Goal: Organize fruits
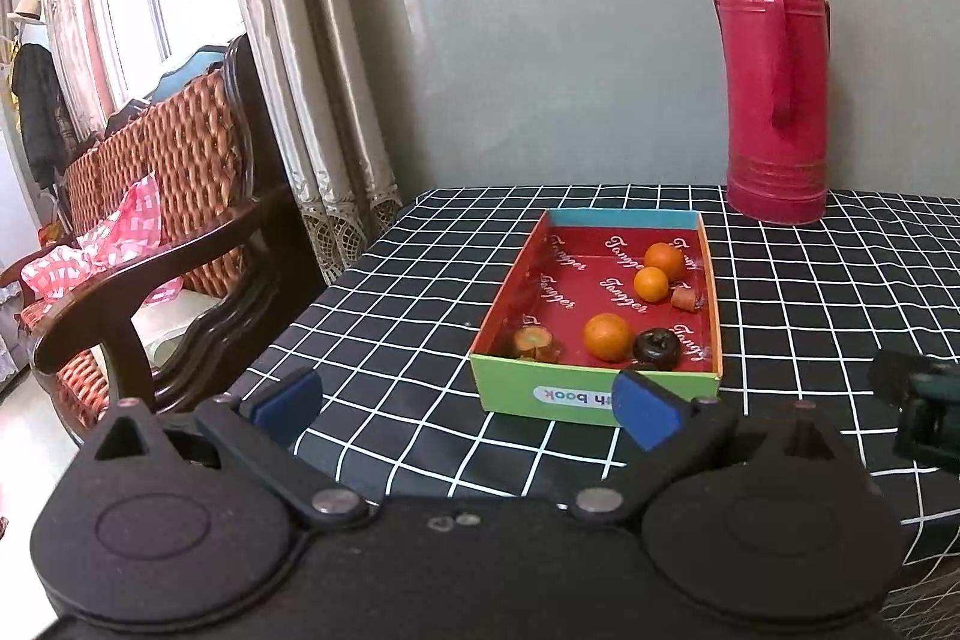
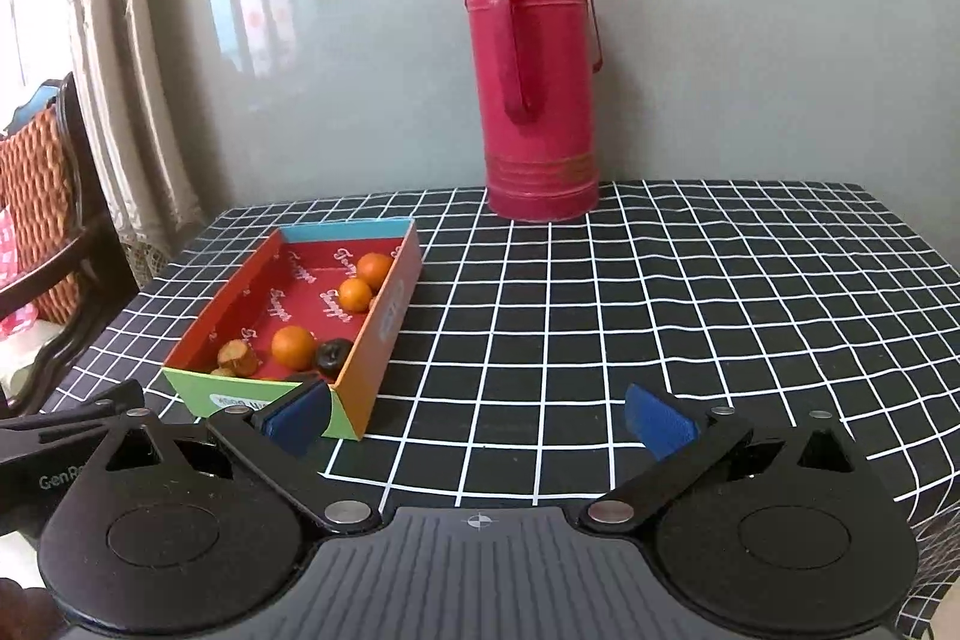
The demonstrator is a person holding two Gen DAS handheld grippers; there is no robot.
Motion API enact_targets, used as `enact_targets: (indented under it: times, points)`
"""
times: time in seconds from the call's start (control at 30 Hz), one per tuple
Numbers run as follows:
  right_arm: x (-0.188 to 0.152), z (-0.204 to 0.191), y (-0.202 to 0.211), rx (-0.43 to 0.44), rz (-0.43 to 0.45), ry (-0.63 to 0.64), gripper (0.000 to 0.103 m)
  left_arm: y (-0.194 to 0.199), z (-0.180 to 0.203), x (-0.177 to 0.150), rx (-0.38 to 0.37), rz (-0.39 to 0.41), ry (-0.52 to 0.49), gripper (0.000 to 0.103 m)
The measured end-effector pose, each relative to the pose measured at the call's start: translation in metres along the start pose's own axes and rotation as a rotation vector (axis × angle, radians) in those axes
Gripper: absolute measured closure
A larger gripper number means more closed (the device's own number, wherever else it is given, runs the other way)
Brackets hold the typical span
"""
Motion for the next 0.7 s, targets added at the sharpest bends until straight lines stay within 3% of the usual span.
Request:
enact_targets:
  times: [0.7]
  points:
    - [-0.0039,-0.0065,-0.0003,-0.011,0.013,0.045,0.0,-0.0052,-0.0055,-0.0041,-0.036,-0.029,0.057,0.006]
Point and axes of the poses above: each gripper's, at about its wrist camera, not at the fingertips, and y roughly against the way its jaws point, z to its right, x to its top, the point moved 8 cm from there along -y, roughly the way its jaws point, and after that the axes turned 14 degrees about -x, right-handed, at the moved point
